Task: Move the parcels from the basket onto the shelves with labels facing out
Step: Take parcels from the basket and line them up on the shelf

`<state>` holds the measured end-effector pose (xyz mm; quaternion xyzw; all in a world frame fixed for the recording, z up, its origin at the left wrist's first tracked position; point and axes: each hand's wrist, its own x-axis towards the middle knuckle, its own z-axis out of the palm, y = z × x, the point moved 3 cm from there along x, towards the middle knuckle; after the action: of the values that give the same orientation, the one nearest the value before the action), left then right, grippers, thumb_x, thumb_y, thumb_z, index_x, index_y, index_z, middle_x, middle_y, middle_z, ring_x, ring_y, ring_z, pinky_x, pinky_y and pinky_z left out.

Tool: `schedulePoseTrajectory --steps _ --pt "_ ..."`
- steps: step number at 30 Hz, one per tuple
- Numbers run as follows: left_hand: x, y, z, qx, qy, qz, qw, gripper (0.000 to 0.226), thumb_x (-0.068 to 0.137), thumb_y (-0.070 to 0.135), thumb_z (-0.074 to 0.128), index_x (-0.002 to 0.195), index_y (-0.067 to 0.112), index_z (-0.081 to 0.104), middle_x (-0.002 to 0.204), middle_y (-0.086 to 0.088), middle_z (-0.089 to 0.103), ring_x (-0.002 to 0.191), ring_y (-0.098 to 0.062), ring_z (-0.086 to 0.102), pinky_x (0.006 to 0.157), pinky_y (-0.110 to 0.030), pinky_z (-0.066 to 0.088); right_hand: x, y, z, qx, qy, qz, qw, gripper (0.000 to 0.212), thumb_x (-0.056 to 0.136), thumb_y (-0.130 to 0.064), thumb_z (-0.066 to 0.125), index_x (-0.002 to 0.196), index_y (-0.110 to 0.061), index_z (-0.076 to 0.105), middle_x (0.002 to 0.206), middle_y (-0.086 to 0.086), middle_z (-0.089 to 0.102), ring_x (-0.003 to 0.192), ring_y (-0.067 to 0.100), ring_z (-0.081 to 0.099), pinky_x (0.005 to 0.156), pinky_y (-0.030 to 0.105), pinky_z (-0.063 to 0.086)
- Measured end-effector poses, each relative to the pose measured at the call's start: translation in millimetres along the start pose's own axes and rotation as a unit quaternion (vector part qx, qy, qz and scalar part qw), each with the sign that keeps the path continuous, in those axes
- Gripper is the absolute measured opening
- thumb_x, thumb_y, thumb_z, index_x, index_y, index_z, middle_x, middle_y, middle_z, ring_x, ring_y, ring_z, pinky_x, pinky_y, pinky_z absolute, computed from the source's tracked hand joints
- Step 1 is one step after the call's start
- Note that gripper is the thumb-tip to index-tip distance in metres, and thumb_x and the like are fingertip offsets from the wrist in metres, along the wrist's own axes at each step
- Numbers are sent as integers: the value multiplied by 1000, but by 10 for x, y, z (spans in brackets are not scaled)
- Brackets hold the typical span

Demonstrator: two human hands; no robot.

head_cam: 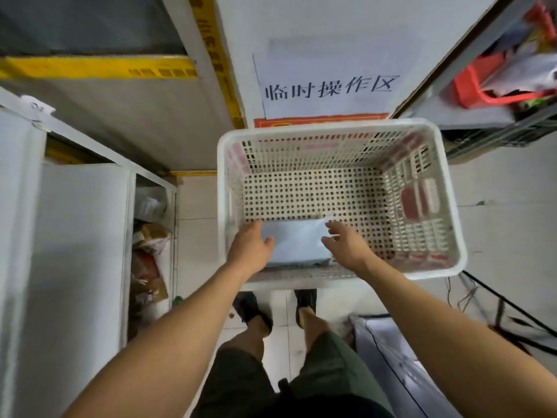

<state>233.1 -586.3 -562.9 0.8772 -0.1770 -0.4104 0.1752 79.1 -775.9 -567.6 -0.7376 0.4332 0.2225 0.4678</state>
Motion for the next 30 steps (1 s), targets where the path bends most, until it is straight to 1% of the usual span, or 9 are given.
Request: schedulePoseTrajectory --steps 3,7,10,13,15,20,25,28,30 --pt "389 -129 333 15 -21 -35 999 65 106 34 54 163 15 28 168 -11 29 150 -31 36 119 -37 35 316 244 153 14 -19 32 999 61 106 -33 59 161 -18 38 163 6 44 144 27 49 113 41 45" --pt "879 -392 714 12 -37 -110 993 79 103 36 57 165 12 16 170 -14 22 151 -35 33 120 -46 38 702 503 370 48 -18 86 995 66 104 -33 62 163 -19 34 166 7 40 137 31 53 109 44 49" --pt "1144 -643 921 -14 -36 -187 982 92 103 36 58 166 6 -1 173 -17 12 157 -36 23 126 -43 28 1001 669 538 90 -25 130 987 66 103 -24 63 161 -17 34 151 15 53 119 31 61 100 51 57" --pt "1324 -759 1085 -37 -24 -209 977 97 104 33 58 165 7 -12 175 -14 0 159 -33 16 129 -40 21 1272 830 641 128 -44 171 976 66 100 -9 61 160 -22 35 131 14 60 118 35 62 103 54 56" --pt "1410 -794 1159 -48 -12 -212 976 98 103 31 58 165 11 -15 176 -9 -6 160 -32 15 129 -42 22 1448 941 696 134 -60 184 972 71 97 -7 62 160 -22 34 134 14 59 120 37 61 105 57 55" --pt "1537 -893 1195 -124 7 -267 956 99 99 26 61 166 15 -10 174 -11 11 152 -33 34 123 -40 34 1602 970 794 187 -78 207 957 74 97 -3 64 161 -15 30 141 19 55 124 38 58 110 54 51" --pt "1438 -829 1144 -169 4 -249 954 99 91 27 65 167 19 3 159 -7 41 141 -31 48 117 -46 43 1513 963 691 223 -56 203 952 71 93 0 69 153 -15 35 125 12 58 107 29 62 88 42 58" --pt "1270 -748 1060 -172 21 -210 962 94 82 42 63 161 34 14 142 -1 54 132 -33 55 108 -52 52 1395 913 498 247 -20 184 951 87 76 -22 83 152 -19 42 136 16 60 117 35 63 101 54 57" --pt "1133 -632 943 -175 47 -183 966 91 82 47 65 159 35 19 150 -3 48 135 -34 53 107 -54 52 1346 915 337 265 8 159 951 100 65 -42 89 152 -24 42 139 11 60 120 35 63 103 57 55"
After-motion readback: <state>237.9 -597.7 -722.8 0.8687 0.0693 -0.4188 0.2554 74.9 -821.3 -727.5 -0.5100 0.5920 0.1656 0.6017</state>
